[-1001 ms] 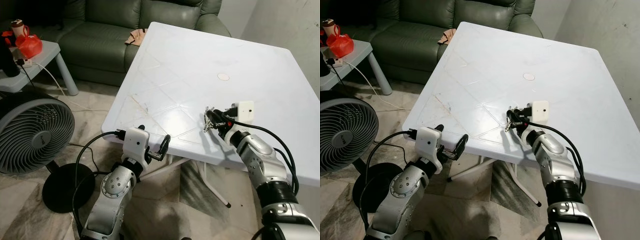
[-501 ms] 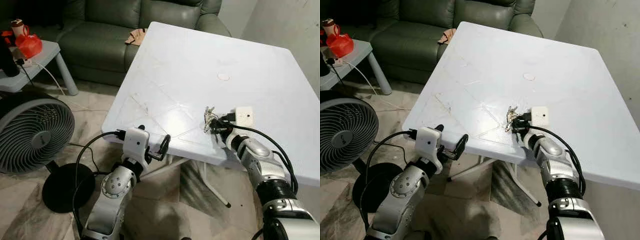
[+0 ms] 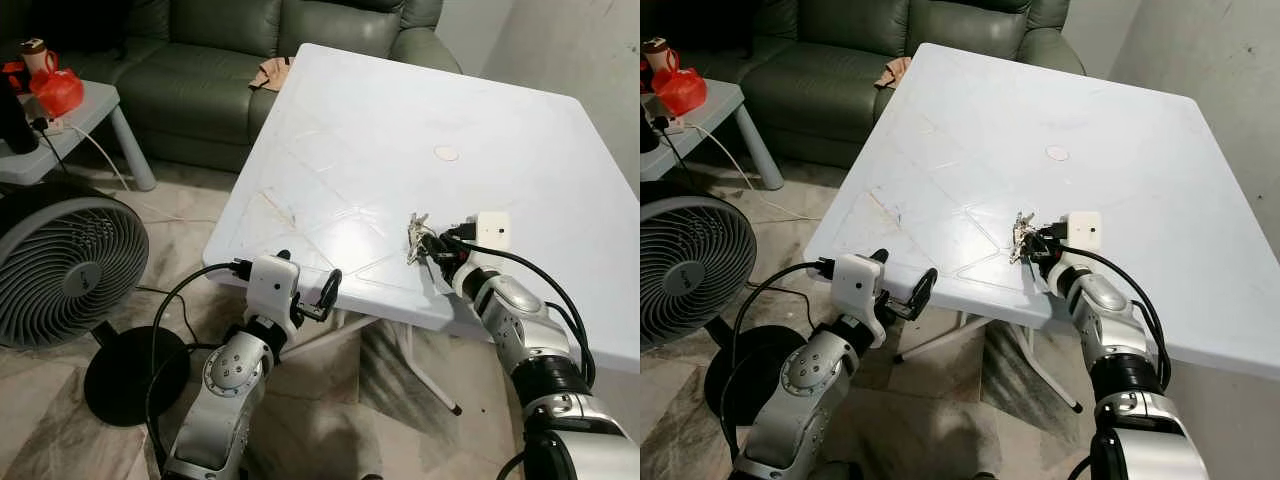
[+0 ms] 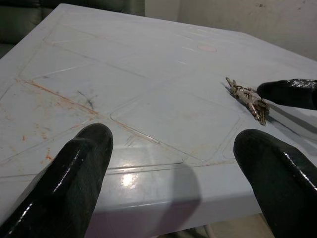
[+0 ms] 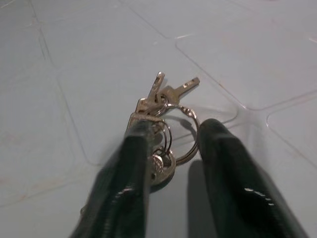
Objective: Hang keys on a hook
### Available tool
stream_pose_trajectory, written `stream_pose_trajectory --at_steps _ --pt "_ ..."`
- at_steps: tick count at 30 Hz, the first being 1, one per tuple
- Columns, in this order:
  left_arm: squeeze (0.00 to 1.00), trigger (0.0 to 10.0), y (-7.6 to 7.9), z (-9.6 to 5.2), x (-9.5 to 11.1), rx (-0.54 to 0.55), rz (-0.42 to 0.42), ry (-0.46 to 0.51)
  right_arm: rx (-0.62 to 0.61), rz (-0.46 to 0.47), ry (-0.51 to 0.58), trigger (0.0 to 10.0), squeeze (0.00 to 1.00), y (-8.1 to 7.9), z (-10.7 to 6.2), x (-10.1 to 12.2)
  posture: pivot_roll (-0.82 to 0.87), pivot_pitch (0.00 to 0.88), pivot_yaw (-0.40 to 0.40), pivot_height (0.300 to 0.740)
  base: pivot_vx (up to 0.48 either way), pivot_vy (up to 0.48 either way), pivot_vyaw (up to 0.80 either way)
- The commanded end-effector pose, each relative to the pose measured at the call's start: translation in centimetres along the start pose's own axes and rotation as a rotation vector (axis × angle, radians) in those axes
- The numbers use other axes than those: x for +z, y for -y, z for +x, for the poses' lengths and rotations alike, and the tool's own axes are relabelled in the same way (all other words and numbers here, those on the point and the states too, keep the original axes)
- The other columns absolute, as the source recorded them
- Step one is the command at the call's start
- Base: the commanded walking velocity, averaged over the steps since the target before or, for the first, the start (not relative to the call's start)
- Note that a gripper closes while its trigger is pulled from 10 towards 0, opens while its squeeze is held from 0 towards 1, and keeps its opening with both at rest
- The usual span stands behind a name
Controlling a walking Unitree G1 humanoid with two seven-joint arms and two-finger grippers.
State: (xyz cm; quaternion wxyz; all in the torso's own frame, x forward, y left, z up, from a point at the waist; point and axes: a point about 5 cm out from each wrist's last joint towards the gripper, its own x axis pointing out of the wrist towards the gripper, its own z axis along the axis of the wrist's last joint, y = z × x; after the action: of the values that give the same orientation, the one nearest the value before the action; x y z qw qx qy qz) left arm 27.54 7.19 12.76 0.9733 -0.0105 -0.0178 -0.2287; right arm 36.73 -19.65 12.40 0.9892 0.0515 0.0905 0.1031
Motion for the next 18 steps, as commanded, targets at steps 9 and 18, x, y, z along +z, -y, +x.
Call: stream_pose_trajectory --at_steps 9,18 --pt "0.00 10.0 0.4 -0.1 -0.1 -0.001 0.003 -0.005 -0.004 -0.022 -0.040 10.0 0.00 -0.4 0.6 0.2 0.06 0.149 -0.112 0.711 0.000 0.000 0.00" --pt "0.00 10.0 0.4 -0.1 -0.1 0.002 0.002 -0.005 0.019 -0.037 -0.063 10.0 0.00 -1.2 1.0 -0.1 0.06 0.149 -0.117 0.711 0.000 0.000 0.00"
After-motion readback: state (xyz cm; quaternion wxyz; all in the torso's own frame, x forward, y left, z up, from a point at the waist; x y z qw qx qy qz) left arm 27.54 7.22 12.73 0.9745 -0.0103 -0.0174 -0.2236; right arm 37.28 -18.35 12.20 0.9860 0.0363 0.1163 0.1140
